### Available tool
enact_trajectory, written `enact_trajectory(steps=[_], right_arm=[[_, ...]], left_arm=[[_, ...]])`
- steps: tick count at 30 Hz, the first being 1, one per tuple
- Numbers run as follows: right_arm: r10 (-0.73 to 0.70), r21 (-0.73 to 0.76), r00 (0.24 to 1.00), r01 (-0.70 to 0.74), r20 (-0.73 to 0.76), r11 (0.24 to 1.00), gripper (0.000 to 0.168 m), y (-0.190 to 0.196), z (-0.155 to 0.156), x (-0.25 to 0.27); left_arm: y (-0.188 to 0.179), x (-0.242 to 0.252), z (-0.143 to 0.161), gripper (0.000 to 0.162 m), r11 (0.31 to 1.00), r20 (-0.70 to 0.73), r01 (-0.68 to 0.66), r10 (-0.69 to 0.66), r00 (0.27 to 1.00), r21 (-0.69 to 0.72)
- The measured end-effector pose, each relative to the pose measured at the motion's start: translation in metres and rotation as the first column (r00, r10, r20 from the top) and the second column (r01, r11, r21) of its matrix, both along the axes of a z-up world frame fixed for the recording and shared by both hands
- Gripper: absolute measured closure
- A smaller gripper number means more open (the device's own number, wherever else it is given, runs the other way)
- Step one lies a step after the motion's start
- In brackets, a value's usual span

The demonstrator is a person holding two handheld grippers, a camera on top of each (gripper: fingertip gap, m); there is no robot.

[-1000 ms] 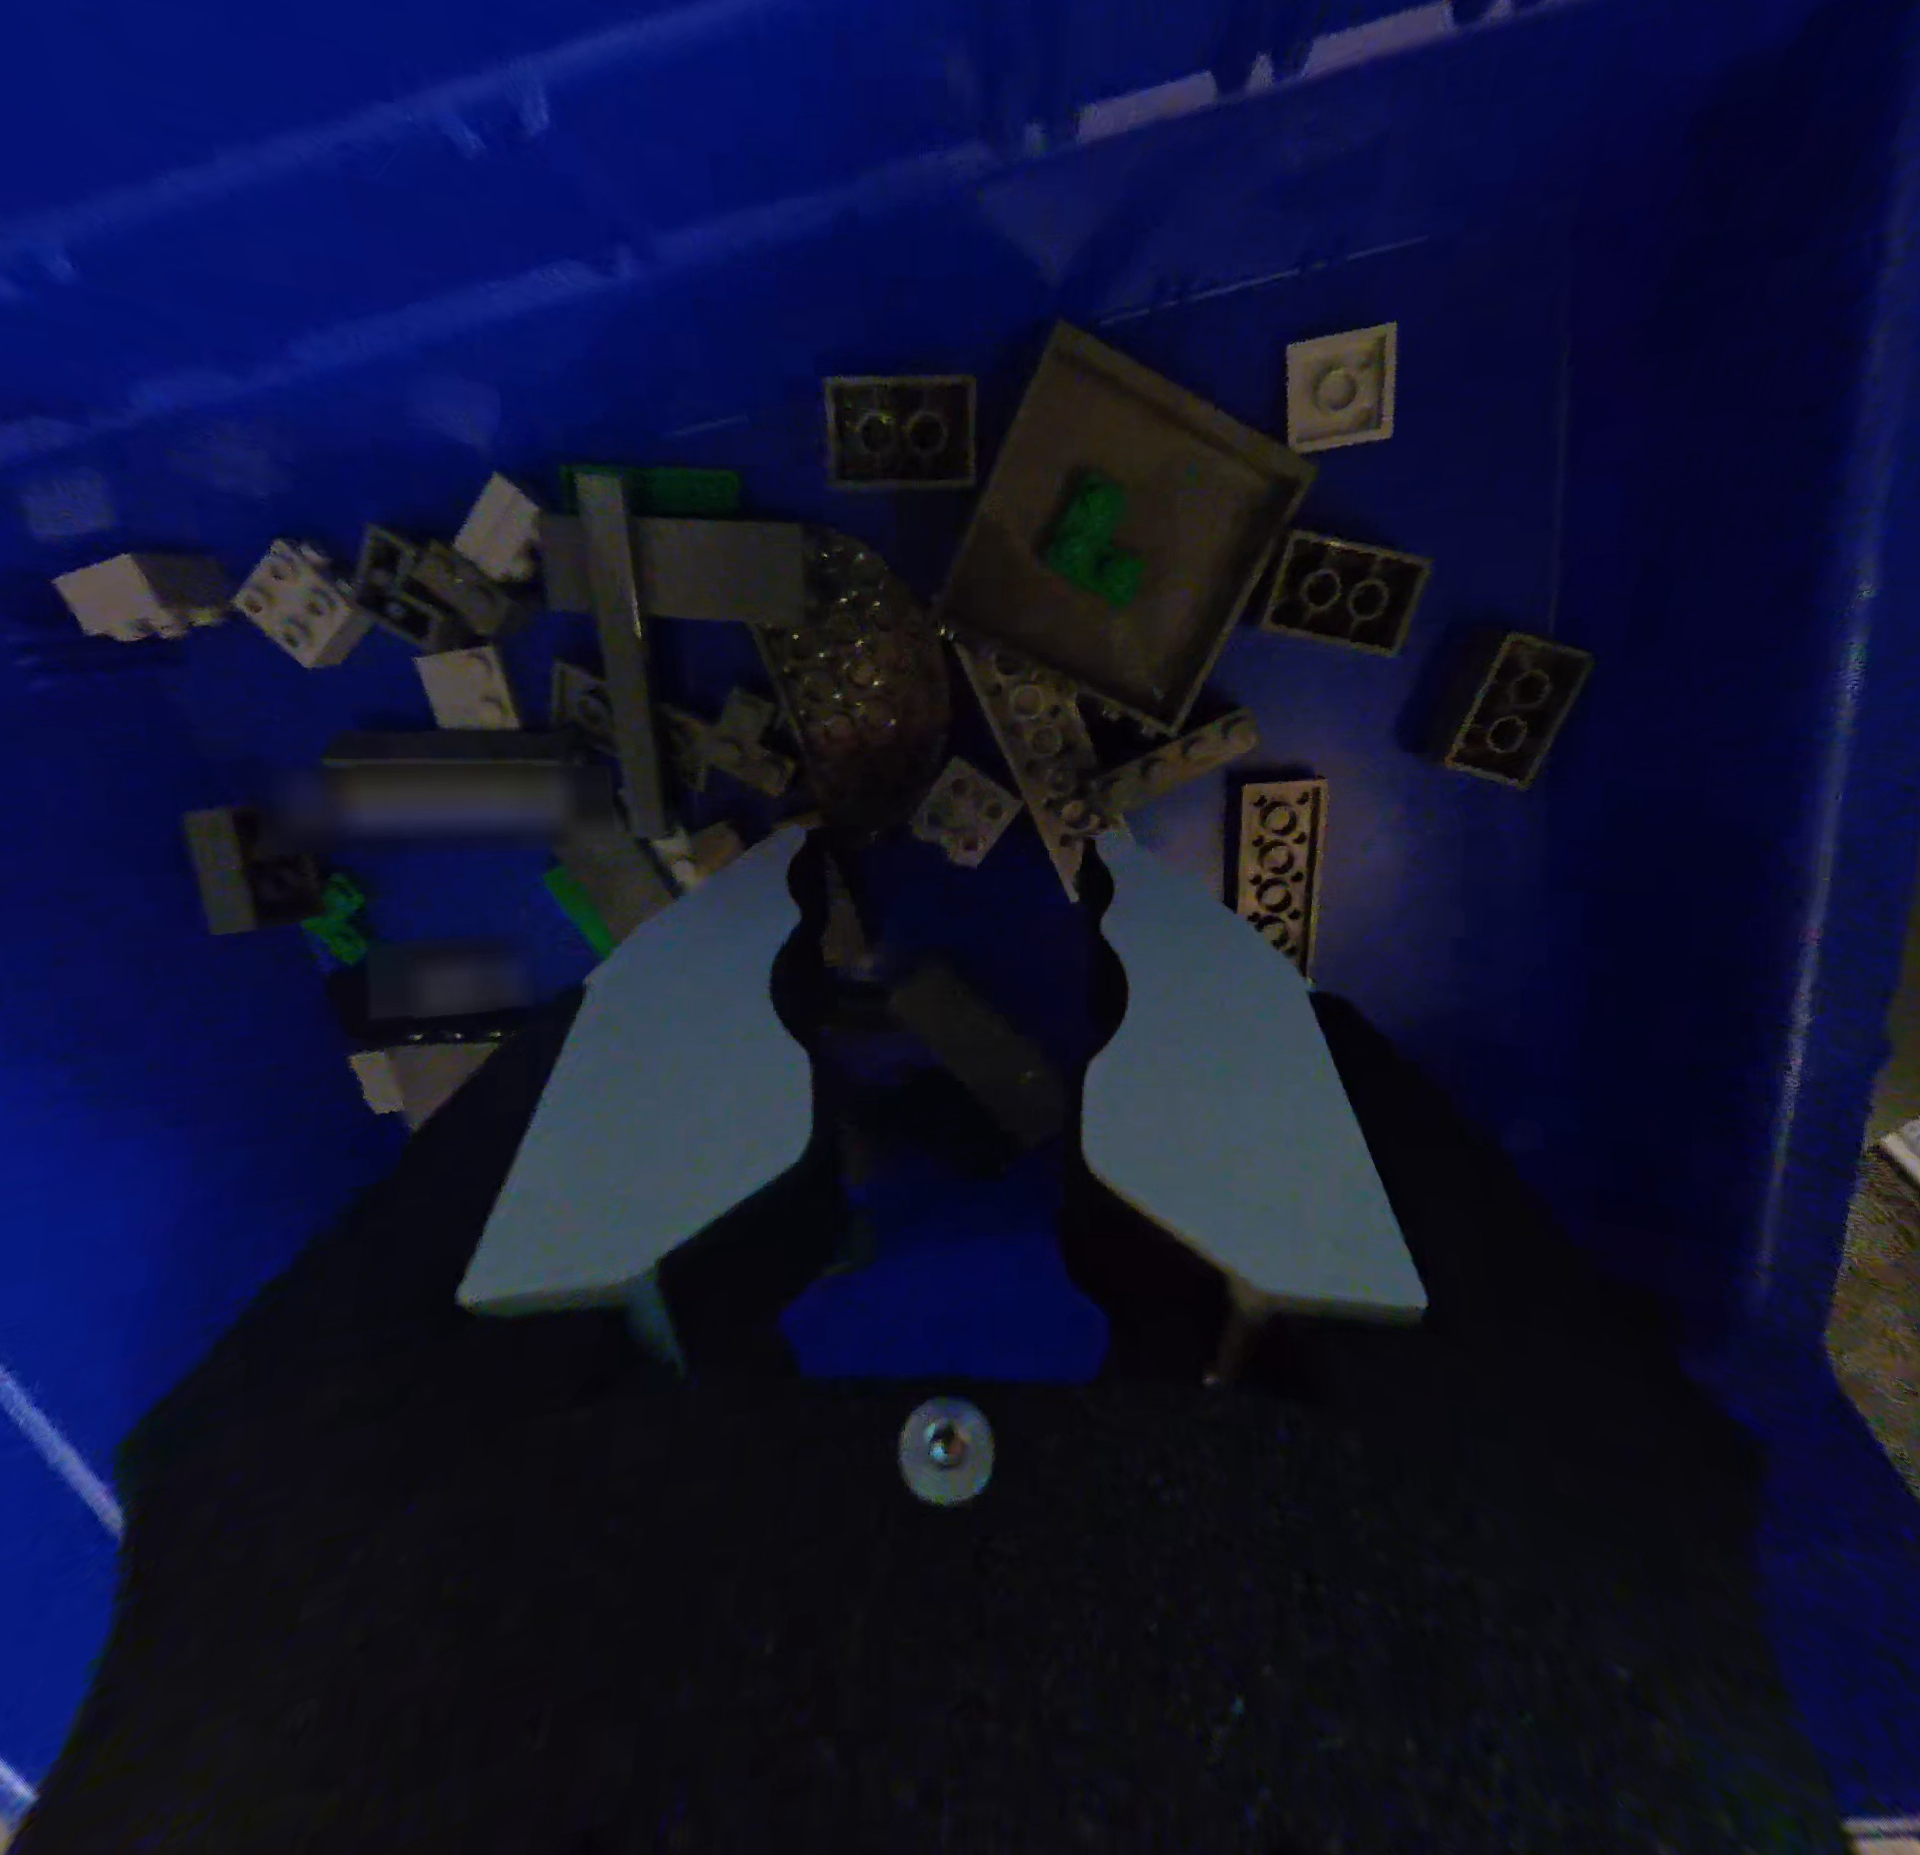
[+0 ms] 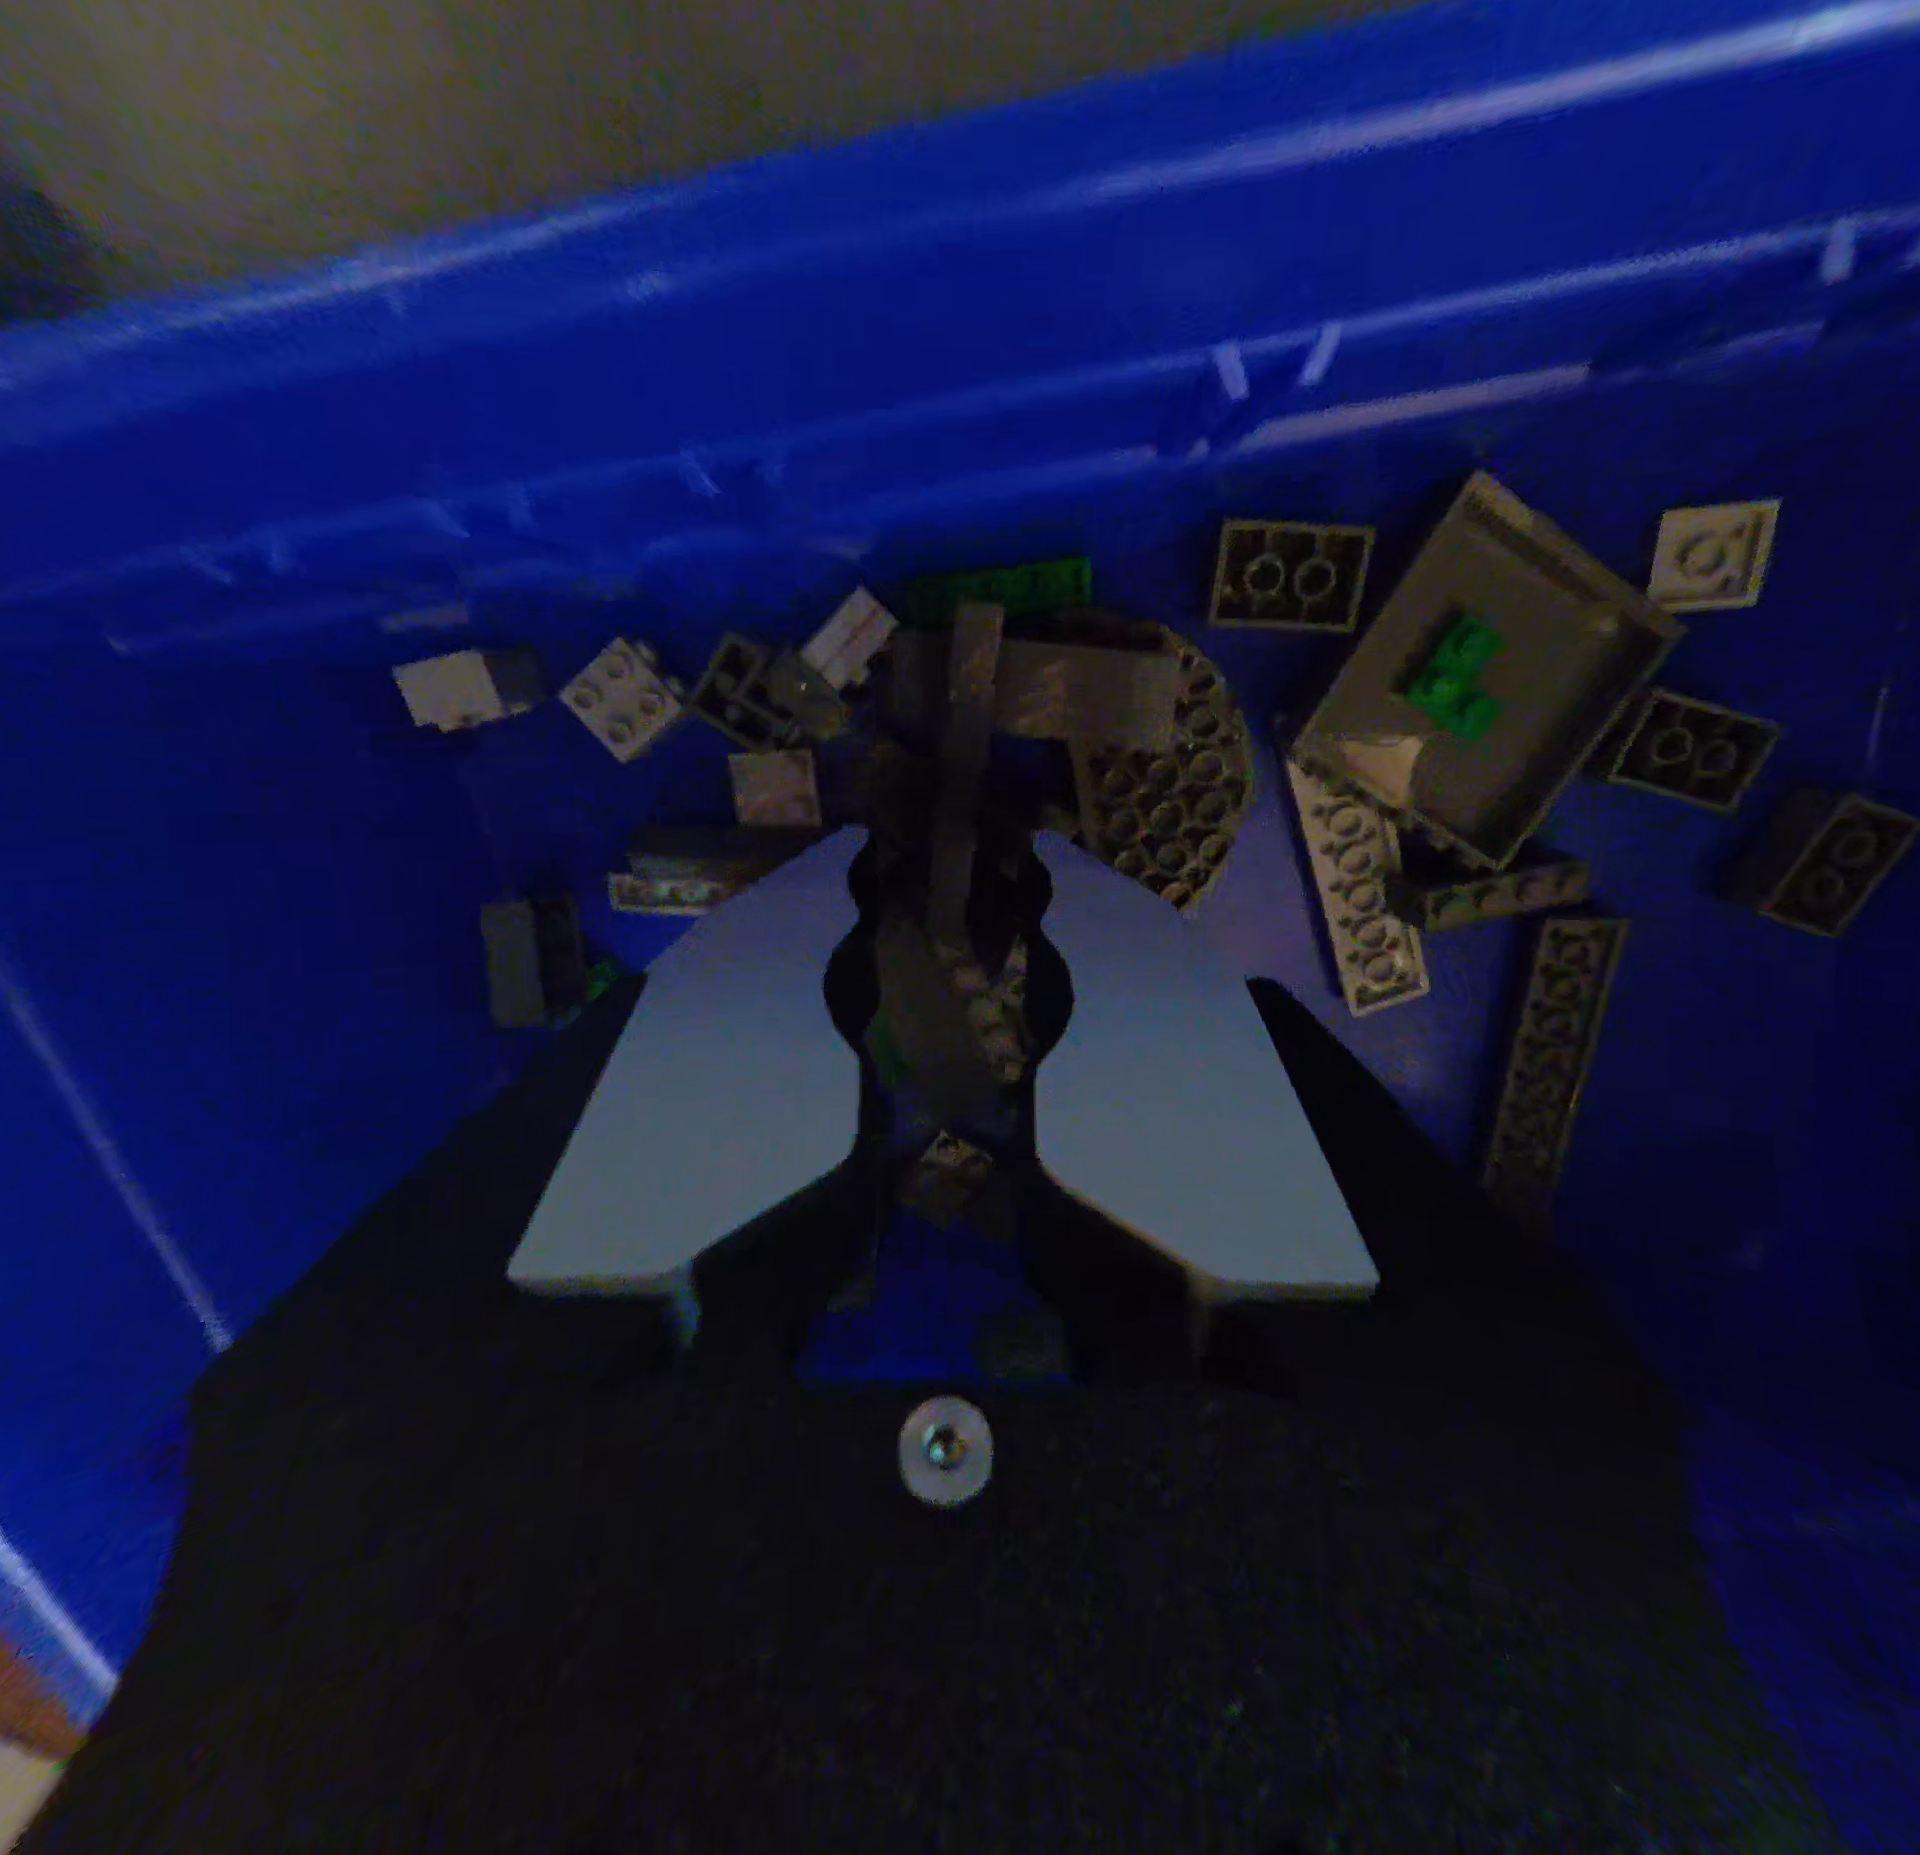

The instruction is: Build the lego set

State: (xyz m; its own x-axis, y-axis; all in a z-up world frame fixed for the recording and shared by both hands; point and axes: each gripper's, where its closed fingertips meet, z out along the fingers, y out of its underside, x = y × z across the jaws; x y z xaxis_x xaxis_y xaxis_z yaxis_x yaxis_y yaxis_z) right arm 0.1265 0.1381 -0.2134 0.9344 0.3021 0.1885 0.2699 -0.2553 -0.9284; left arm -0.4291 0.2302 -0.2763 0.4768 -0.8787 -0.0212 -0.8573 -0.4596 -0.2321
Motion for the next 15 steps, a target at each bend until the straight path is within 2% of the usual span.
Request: enact_trajectory(steps=[4, 8, 12, 15], right_arm=[[-0.003, 0.003, 1.0, 0.003, -0.011, 1.0, 0.168, -0.001, 0.0, 0.001], [-0.004, 0.008, 1.0, 0.004, -0.02, 1.0, 0.168, -0.001, 0.0, 0.003], [-0.002, 0.011, 0.999, 0.003, -0.033, 1.0, 0.168, -0.001, 0.0, 0.005], [0.002, 0.016, 0.999, -0.002, -0.046, 1.0, 0.168, -0.002, 0.001, 0.005]], left_arm=[[0.004, 0.007, -0.002, 0.145, 0.999, 0.026, 0.002, -0.001, 1.0, -0.033], [0.005, 0.002, -0.007, 0.154, 0.999, -0.015, 0.008, -0.009, 1.0, -0.051], [0.007, -0.007, 0.007, 0.154, 0.999, -0.024, -0.033, 0.033, 0.999, -0.008], [0.003, -0.03, 0.02, 0.154, 0.996, -0.096, -0.09, 0.09, 0.991, 0.01]])
